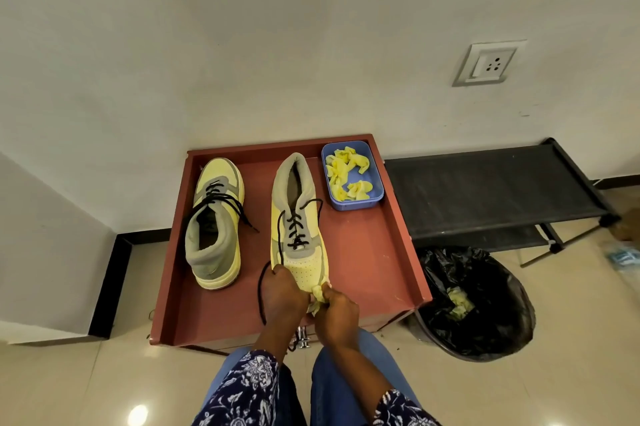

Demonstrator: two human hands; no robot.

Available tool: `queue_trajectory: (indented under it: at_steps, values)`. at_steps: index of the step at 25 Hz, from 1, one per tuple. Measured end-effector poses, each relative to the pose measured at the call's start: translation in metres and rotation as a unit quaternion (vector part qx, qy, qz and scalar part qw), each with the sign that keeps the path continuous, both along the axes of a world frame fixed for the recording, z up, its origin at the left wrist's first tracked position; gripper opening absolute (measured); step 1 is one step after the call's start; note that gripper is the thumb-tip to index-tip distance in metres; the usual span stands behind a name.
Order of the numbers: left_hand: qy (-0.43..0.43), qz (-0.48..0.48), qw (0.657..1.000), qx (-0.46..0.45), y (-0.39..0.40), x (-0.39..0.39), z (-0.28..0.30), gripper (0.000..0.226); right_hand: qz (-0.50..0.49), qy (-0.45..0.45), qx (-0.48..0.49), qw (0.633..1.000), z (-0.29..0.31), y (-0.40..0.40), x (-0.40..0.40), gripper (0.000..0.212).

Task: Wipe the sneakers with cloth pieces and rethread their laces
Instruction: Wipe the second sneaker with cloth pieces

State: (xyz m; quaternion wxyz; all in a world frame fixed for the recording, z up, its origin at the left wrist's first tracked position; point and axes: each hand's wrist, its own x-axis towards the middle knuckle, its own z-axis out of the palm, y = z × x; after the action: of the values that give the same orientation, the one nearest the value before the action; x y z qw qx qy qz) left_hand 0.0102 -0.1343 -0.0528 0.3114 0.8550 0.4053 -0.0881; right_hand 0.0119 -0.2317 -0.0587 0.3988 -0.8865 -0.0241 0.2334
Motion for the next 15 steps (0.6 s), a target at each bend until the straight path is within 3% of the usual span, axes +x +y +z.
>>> queue_trajectory:
  at_steps: [5, 8, 12, 15]
  values:
    - [0.008, -0.023, 1.0, -0.007, 0.006, -0.003, 0.002, 0.063, 0.011, -0.013, 0.011, 1.0, 0.003, 0.002, -0.002, 0.029]
    - [0.047, -0.048, 0.998, 0.005, 0.021, -0.007, 0.008, 0.06, 0.057, -0.03, 0.001, 0.998, -0.004, 0.006, -0.007, 0.034]
    - [0.09, -0.068, 0.993, 0.026, 0.042, -0.014, 0.012, 0.056, 0.08, -0.046, 0.015, 0.996, -0.01, 0.018, -0.021, 0.025]
    - [0.071, -0.043, 0.997, 0.003, 0.039, -0.011, 0.015, 0.069, 0.106, -0.021, 0.011, 0.994, -0.005, 0.017, -0.018, 0.023]
